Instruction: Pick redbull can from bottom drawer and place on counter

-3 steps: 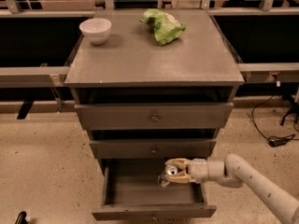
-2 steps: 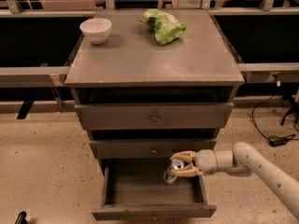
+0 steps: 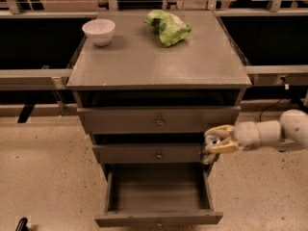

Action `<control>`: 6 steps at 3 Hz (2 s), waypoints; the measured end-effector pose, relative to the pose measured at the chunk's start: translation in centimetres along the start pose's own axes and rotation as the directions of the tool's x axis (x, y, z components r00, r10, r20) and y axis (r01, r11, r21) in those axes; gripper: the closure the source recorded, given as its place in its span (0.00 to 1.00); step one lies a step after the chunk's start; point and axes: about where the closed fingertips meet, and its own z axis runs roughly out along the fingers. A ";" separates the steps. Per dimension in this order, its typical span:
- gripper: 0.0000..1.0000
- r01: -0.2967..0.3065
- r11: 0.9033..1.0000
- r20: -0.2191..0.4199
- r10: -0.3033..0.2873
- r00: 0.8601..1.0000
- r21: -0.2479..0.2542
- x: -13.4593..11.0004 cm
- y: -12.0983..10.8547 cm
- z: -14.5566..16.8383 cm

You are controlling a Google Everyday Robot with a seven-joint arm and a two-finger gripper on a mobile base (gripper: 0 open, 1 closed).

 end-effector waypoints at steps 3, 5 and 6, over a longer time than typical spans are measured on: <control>1.00 0.030 0.995 -0.100 -0.020 0.995 0.095 -10.7 -4.8 -8.9; 1.00 0.112 0.992 0.031 -0.113 0.993 0.054 -21.8 -5.2 -12.0; 1.00 0.117 0.993 0.049 -0.118 0.992 0.008 -26.4 -6.0 -12.2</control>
Offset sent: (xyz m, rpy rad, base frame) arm 0.0584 -0.0689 0.2124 -0.1794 -0.0841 -0.1058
